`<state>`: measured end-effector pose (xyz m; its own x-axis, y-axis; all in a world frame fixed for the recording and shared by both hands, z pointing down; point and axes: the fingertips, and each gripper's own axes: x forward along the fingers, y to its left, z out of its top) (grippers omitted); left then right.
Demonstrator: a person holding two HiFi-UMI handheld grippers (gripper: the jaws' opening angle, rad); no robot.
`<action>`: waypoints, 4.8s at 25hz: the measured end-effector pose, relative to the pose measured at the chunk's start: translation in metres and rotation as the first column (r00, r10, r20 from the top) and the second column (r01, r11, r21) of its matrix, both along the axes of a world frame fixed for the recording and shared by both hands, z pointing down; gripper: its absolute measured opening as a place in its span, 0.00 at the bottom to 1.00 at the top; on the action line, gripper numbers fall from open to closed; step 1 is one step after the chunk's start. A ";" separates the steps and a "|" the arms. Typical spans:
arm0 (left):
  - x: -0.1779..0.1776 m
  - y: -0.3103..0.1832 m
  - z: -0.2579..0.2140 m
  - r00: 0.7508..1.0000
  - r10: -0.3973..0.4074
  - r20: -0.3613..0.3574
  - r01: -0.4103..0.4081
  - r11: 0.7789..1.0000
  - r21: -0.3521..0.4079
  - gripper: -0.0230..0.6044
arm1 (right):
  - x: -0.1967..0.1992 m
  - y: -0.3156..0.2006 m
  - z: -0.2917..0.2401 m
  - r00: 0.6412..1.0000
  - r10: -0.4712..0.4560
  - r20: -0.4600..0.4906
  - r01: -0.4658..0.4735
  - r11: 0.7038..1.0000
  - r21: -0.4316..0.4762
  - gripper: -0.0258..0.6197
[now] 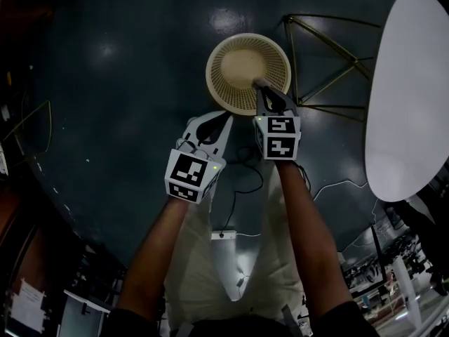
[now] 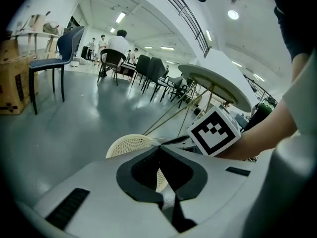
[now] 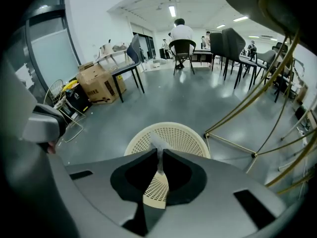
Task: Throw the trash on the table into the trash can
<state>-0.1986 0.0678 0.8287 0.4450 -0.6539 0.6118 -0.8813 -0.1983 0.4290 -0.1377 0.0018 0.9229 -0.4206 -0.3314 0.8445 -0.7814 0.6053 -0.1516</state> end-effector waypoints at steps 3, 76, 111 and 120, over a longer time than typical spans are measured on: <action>-0.001 0.005 0.011 1.000 0.000 0.002 0.000 1.000 -0.010 0.06 | 0.002 0.006 0.014 1.000 0.005 -0.010 -0.005 1.000 -0.014 0.12; 0.167 -0.113 -0.392 0.960 0.247 0.131 -0.271 0.939 0.214 0.06 | 0.153 -0.060 -0.442 0.970 0.067 0.234 -0.105 0.982 0.154 0.07; 0.412 -0.286 -0.351 0.951 0.289 0.108 -0.307 0.916 0.257 0.06 | 0.427 -0.262 -0.409 0.942 0.290 0.170 -0.330 0.895 0.301 0.07; 0.425 -0.319 -0.316 0.946 0.289 0.147 -0.318 0.917 0.240 0.06 | 0.435 -0.313 -0.376 0.941 0.297 0.161 -0.333 0.898 0.287 0.23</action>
